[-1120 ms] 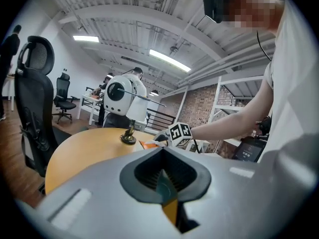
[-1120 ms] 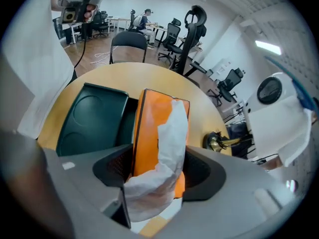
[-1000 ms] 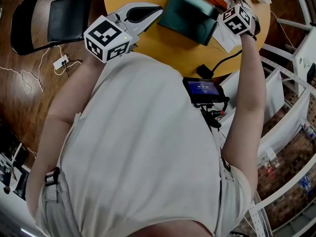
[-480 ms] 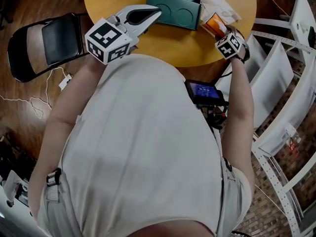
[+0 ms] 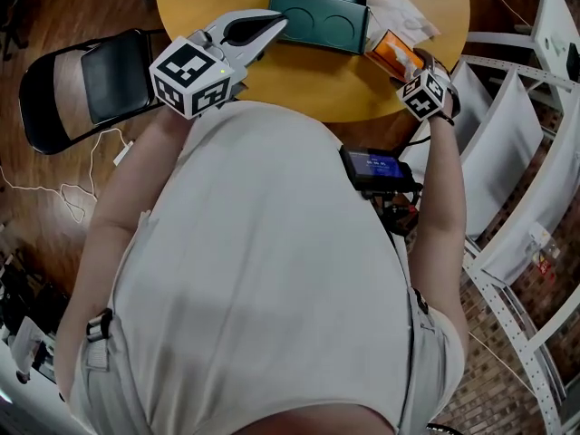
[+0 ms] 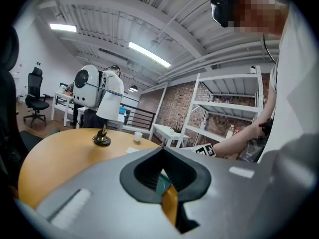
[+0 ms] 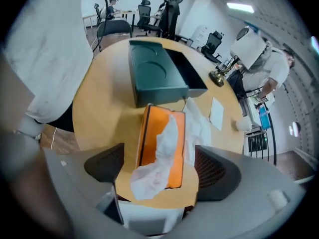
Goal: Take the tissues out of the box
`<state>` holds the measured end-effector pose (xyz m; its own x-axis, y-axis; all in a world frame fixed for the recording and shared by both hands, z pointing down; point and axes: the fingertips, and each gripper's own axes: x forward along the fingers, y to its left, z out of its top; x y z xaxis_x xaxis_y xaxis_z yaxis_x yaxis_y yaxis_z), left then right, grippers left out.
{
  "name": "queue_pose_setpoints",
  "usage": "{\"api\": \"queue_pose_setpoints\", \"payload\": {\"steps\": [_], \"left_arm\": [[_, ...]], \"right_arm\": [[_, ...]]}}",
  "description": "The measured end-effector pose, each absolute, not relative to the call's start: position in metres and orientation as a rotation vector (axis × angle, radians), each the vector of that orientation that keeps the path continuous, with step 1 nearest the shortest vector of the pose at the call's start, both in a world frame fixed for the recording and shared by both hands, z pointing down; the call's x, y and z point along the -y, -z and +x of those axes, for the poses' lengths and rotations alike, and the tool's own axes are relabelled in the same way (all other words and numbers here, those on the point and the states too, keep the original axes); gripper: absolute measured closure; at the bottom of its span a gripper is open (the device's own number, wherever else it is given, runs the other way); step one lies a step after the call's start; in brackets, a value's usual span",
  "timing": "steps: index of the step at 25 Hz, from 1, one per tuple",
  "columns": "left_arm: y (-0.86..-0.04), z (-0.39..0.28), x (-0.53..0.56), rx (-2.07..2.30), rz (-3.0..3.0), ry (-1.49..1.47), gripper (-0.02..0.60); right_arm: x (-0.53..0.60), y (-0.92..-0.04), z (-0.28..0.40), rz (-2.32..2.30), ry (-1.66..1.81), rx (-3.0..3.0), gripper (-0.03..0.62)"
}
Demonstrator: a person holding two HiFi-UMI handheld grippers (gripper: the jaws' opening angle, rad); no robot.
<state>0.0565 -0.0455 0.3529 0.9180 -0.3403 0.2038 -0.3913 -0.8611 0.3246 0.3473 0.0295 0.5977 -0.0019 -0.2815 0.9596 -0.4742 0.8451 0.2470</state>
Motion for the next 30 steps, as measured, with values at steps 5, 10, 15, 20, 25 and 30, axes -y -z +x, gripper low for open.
{"api": "queue_pose_setpoints", "payload": {"steps": [5, 10, 15, 20, 25, 30], "left_arm": [[-0.35, 0.053, 0.059, 0.532, 2.721, -0.173, 0.581], [-0.34, 0.063, 0.068, 0.505, 2.772, -0.149, 0.581], [-0.334, 0.067, 0.067, 0.479, 2.798, -0.144, 0.581], [-0.34, 0.063, 0.063, 0.458, 2.786, -0.158, 0.581], [-0.33, 0.058, 0.07, 0.454, 2.791, -0.142, 0.581], [-0.333, 0.069, 0.063, 0.464, 2.79, -0.128, 0.581]], "right_arm": [[0.008, -0.489, 0.304, 0.897, -0.131, 1.881, 0.277], [0.041, -0.38, 0.221, 1.092, -0.272, 2.449, 0.547], [0.038, -0.344, 0.177, 1.018, -0.256, 2.626, 0.594], [0.027, -0.336, 0.154, 0.916, -0.213, 2.663, 0.594], [0.034, -0.328, 0.134, 0.872, -0.216, 2.694, 0.594], [0.028, -0.329, 0.14, 0.864, -0.211, 2.703, 0.594]]}}
